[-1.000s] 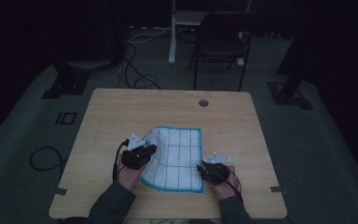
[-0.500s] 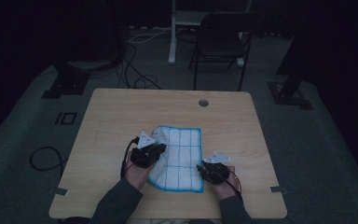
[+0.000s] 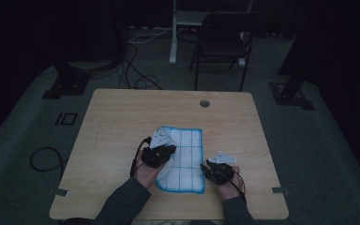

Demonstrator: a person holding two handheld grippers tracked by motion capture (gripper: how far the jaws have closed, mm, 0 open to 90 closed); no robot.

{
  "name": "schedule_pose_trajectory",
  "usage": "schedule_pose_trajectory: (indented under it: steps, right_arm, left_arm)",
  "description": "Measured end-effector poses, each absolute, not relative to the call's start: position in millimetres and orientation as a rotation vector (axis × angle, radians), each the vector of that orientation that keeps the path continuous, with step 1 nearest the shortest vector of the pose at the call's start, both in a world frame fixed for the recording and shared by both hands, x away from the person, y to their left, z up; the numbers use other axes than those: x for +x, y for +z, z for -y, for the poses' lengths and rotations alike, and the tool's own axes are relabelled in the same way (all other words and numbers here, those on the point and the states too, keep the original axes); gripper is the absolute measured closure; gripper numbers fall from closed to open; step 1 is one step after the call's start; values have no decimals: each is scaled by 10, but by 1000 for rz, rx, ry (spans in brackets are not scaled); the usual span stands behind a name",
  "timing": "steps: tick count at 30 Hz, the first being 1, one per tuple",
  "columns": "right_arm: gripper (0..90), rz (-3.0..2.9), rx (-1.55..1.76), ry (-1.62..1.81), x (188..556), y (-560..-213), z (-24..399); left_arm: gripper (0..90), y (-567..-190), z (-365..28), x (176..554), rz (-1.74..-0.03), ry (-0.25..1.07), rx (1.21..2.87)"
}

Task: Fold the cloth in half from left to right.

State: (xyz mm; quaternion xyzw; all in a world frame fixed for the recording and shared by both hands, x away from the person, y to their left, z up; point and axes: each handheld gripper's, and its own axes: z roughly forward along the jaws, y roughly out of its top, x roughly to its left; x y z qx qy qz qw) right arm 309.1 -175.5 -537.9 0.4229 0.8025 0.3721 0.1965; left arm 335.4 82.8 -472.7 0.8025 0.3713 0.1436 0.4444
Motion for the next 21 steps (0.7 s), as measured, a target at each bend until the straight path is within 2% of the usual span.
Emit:
schedule_pose_trajectory:
  steps: [21]
  right_arm:
    - [665, -2153, 1258, 1080, 3107, -5339, 1915]
  left_arm:
    - [867, -4984, -388, 3478, -863, 288, 2119]
